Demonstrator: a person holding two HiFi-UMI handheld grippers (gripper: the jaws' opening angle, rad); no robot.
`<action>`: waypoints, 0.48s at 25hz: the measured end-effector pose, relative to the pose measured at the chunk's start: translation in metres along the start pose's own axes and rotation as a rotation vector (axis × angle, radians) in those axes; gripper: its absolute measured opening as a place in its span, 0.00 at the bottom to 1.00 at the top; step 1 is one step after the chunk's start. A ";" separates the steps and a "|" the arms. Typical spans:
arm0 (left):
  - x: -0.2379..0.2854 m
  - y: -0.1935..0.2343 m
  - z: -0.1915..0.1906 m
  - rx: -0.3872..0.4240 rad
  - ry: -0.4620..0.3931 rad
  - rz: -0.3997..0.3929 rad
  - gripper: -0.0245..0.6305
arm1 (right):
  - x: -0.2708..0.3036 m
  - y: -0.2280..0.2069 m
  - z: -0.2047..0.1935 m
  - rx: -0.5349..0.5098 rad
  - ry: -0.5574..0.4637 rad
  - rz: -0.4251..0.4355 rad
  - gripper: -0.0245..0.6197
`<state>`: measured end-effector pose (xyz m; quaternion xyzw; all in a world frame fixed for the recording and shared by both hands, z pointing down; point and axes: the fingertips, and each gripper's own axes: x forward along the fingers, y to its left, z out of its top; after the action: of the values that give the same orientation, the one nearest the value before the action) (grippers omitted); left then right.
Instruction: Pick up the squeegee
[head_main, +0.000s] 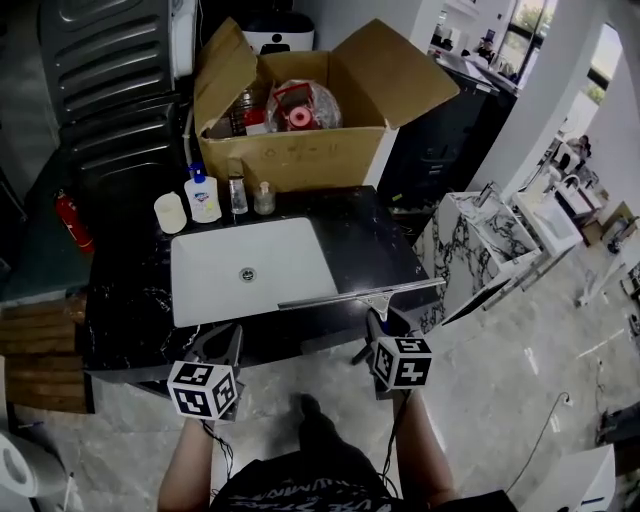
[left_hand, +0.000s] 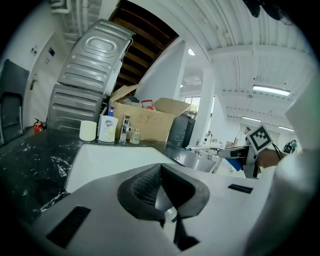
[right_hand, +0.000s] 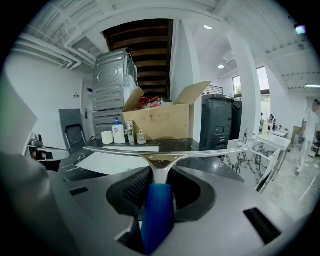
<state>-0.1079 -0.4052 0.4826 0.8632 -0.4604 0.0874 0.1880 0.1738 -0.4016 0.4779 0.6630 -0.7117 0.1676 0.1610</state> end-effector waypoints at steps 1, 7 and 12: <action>-0.010 -0.001 -0.003 0.006 0.001 -0.002 0.07 | -0.010 0.006 -0.004 -0.001 -0.003 -0.003 0.26; -0.065 -0.006 -0.024 0.018 0.001 -0.010 0.07 | -0.067 0.035 -0.034 -0.009 -0.017 -0.009 0.26; -0.103 -0.013 -0.043 0.034 0.014 -0.024 0.07 | -0.106 0.053 -0.062 0.000 -0.010 -0.024 0.26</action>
<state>-0.1540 -0.3034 0.4853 0.8712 -0.4469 0.0989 0.1776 0.1284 -0.2755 0.4844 0.6723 -0.7044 0.1624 0.1594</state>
